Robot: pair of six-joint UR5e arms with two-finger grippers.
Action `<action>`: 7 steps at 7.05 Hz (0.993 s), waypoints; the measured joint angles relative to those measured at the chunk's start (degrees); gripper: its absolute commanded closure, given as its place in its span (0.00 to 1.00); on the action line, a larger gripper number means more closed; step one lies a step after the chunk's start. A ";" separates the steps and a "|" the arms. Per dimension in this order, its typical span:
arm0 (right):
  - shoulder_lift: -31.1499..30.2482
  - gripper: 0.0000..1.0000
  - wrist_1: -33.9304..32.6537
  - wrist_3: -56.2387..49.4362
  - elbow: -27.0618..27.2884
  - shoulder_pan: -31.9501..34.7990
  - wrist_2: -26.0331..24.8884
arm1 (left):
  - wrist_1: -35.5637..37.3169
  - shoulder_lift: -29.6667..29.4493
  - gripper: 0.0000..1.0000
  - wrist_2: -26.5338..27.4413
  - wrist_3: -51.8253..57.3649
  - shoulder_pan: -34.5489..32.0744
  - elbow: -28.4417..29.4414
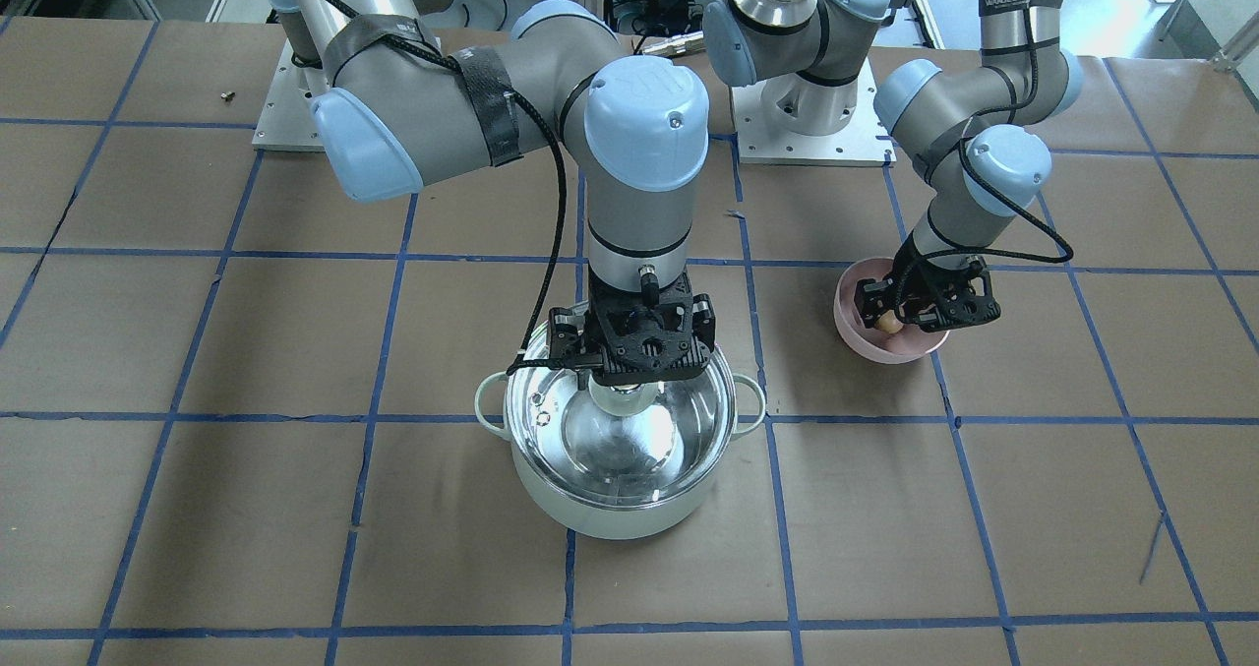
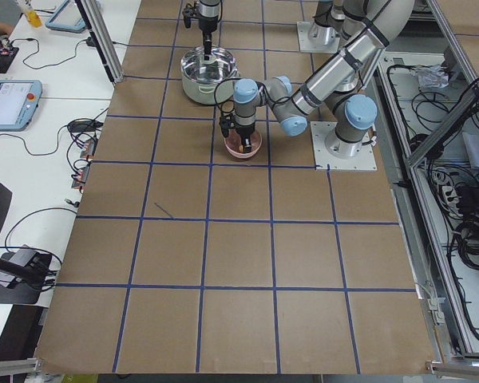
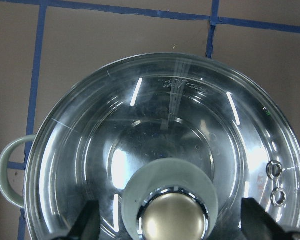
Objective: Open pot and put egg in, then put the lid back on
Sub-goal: 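Grasp the glass lid knob with the right gripper while left holds egg, then lift the glass lid off with the right gripper while left raises egg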
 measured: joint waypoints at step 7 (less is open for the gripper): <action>-0.13 0.91 -0.57 -1.27 0.88 -0.20 1.13 | -1.00 0.29 0.97 0.16 0.18 -0.08 1.74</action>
